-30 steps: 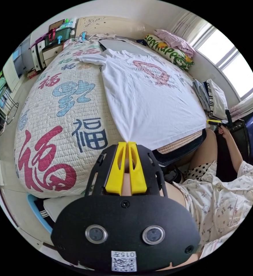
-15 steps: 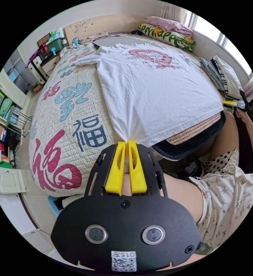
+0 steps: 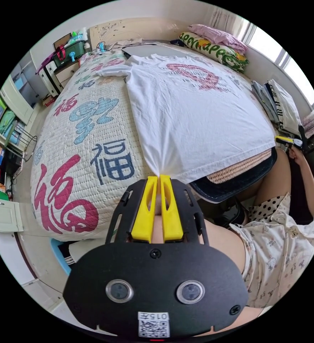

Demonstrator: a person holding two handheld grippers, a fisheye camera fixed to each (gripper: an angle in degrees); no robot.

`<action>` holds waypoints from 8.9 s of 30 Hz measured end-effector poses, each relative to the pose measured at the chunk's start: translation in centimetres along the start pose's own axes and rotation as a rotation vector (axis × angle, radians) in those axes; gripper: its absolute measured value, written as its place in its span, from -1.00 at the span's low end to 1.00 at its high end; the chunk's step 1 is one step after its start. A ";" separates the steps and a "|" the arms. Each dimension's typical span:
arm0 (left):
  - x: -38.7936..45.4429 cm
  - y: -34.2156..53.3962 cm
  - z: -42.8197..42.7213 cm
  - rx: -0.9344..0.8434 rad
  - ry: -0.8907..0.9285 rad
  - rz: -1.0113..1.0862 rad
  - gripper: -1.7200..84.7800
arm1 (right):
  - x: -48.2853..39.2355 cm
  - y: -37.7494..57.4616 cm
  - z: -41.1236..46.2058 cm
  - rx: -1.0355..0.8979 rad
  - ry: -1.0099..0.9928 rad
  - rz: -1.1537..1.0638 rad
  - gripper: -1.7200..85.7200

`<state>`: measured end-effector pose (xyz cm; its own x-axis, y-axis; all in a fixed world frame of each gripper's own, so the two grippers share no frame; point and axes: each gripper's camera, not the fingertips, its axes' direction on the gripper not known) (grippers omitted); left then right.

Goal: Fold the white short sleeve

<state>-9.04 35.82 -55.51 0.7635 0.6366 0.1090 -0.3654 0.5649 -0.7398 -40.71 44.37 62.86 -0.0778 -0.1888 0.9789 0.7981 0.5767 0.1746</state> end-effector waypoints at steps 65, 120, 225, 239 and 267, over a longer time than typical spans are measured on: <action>-2.4 1.2 6.1 -0.011 -0.189 0.103 -0.96 | -26.7 57.2 -32.4 2.030 -0.516 0.033 -0.96; -3.0 -7.2 2.4 -0.039 -0.011 -0.075 -0.90 | -5.4 -23.7 -32.7 0.100 -0.210 0.281 -0.74; -5.3 -33.6 3.3 0.362 0.180 0.281 -0.81 | 1.4 -57.3 -69.2 0.533 -1.030 0.842 -0.94; 28.2 -74.5 25.2 0.140 0.406 0.398 -0.75 | 2.0 -55.1 -74.2 0.693 -1.054 0.792 -0.97; 3.0 -57.4 18.1 0.485 0.260 0.002 -0.96 | -17.2 -42.9 -71.1 0.728 -0.770 0.053 -0.93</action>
<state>4.63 14.81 -0.67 0.8467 0.5216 -0.1051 -0.5233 0.7805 -0.3419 -31.14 -33.69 31.02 -0.6143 0.2582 0.7456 0.2811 0.9545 -0.0990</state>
